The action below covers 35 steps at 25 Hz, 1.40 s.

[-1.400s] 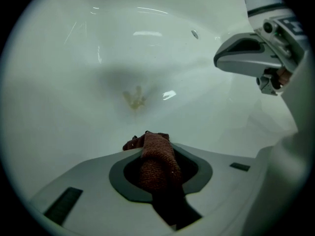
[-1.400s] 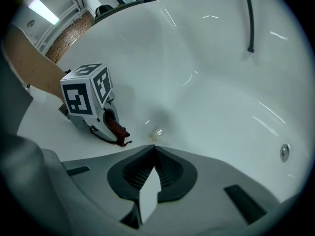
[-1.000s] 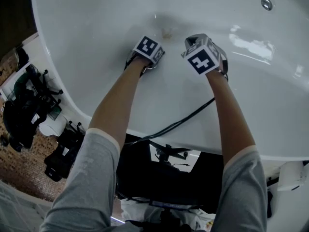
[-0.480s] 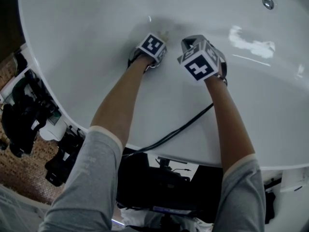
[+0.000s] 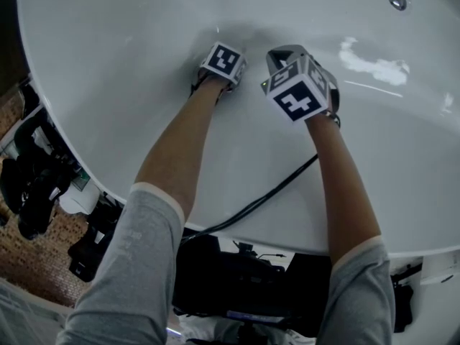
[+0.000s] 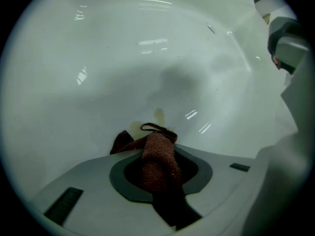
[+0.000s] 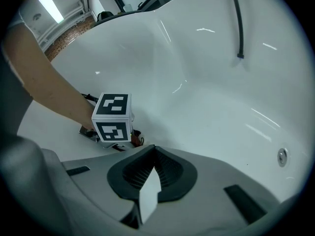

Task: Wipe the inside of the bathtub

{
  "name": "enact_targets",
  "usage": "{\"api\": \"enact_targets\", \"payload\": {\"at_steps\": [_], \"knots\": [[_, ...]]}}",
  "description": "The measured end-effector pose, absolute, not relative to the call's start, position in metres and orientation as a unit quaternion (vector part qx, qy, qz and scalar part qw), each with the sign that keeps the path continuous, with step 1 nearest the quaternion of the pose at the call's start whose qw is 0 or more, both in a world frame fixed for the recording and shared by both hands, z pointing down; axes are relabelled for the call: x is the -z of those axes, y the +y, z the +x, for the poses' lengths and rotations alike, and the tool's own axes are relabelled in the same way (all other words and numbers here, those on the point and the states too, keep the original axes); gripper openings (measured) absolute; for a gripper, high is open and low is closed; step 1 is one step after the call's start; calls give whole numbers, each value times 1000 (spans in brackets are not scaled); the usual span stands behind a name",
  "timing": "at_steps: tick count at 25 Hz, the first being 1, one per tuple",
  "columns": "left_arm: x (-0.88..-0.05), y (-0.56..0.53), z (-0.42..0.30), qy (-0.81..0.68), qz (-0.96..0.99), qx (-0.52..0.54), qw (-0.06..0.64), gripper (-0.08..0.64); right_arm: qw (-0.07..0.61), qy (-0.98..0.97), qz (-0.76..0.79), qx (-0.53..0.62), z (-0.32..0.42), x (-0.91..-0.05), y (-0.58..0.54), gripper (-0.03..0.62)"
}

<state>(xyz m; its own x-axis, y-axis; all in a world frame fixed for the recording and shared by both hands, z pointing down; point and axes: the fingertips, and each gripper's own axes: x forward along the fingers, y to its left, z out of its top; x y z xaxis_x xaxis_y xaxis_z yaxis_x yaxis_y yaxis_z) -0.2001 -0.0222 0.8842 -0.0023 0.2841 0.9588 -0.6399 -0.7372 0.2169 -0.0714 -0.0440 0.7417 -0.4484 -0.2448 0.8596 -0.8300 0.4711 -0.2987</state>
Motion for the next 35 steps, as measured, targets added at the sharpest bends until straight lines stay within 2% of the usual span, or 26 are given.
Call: {"api": "enact_targets", "payload": {"at_steps": [7, 18, 28, 35], "knots": [[-884, -61, -183, -164, 668, -649, 325, 95, 378, -764, 364, -375, -68, -738, -58, 6], [-878, -116, -158, -176, 674, -641, 324, 95, 376, -762, 371, -375, -60, -737, -62, 6], [-884, -69, -123, -140, 716, -591, 344, 97, 367, -755, 388, -381, -46, -743, -62, 6], [-880, 7, -159, -92, 633, -644, 420, 97, 368, -752, 391, -383, -48, -739, -64, 6]]}}
